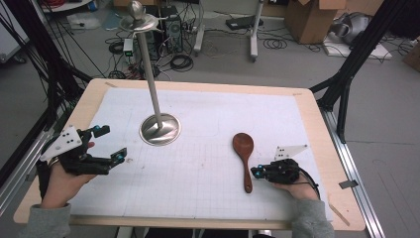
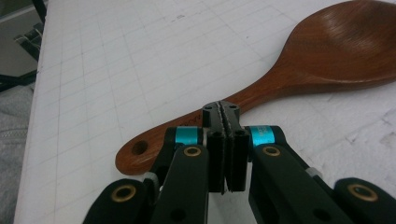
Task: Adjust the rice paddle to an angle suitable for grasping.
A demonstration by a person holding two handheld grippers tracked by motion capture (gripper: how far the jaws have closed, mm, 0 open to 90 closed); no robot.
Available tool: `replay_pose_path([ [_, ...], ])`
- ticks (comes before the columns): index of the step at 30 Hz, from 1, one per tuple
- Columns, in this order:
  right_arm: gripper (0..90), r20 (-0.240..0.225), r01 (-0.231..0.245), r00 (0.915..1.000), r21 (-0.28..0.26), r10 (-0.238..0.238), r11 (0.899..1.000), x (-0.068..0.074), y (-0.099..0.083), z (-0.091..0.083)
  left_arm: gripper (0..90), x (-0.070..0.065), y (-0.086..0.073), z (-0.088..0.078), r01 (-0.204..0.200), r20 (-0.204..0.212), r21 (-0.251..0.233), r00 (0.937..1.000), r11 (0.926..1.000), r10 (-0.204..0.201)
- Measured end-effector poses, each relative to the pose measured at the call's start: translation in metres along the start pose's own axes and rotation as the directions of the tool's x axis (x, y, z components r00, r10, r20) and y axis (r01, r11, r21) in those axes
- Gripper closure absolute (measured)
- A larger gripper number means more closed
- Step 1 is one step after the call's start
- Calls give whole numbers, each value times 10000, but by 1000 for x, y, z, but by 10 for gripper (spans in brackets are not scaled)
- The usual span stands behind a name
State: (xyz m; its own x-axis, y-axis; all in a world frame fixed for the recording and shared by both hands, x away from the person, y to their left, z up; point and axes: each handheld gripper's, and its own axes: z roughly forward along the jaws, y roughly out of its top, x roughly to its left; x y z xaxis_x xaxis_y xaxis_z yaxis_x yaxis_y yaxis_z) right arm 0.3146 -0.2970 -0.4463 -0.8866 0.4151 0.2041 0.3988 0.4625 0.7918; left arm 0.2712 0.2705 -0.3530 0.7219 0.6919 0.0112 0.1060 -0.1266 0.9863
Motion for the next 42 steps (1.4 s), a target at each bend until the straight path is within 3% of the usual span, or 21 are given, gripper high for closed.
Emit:
replay_pose_path([
  [9,894,-99,233,9997,303,-230,9993,1,0,4,59,-1,1,-2,-123,54,-73,9999,9999,123],
  [15,894,-131,345,9993,539,-338,9980,2,1,6,59,-2,1,-2,-113,334,27,9994,9999,112],
  [26,894,-274,-166,9994,751,187,9970,1,3,11,58,-1,-2,-4,-115,152,138,9998,9998,113],
  [42,894,-353,-54,9993,827,84,9966,3,18,31,58,0,-4,-14,-86,-117,178,9999,9998,88],
])
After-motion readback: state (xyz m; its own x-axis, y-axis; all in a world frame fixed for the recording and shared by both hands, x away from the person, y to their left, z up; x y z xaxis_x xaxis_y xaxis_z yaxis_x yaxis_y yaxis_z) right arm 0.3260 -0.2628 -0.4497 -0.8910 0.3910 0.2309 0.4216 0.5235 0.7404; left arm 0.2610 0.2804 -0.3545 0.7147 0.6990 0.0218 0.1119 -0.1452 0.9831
